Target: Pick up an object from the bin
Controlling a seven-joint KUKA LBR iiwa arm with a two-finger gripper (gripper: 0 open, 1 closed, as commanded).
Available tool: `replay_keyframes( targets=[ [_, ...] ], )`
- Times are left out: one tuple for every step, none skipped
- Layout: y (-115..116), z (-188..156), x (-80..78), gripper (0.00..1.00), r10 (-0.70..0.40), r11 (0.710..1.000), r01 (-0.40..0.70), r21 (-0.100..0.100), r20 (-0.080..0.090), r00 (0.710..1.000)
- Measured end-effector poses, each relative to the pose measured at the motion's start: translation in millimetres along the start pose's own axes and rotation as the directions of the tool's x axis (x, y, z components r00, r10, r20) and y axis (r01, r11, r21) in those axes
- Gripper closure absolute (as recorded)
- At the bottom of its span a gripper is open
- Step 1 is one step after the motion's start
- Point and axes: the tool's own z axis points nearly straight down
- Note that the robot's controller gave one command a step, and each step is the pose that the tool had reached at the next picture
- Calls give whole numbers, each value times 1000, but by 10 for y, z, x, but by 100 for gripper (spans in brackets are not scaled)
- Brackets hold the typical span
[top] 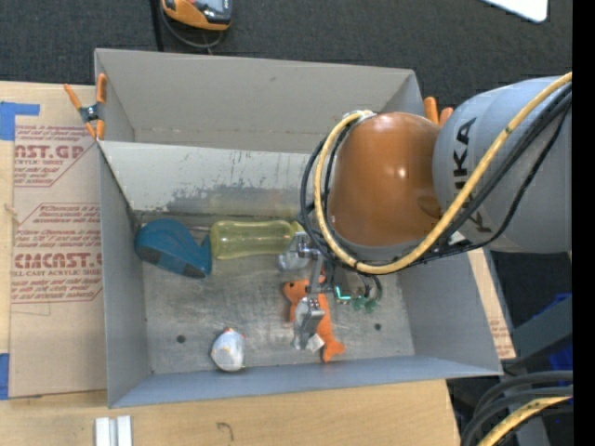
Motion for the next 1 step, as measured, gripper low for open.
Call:
replay_keyframes(
  targets=[
    [-7, -38, -18, 100, 1, 1000, -1, -1, 8, 1000]
  ],
)
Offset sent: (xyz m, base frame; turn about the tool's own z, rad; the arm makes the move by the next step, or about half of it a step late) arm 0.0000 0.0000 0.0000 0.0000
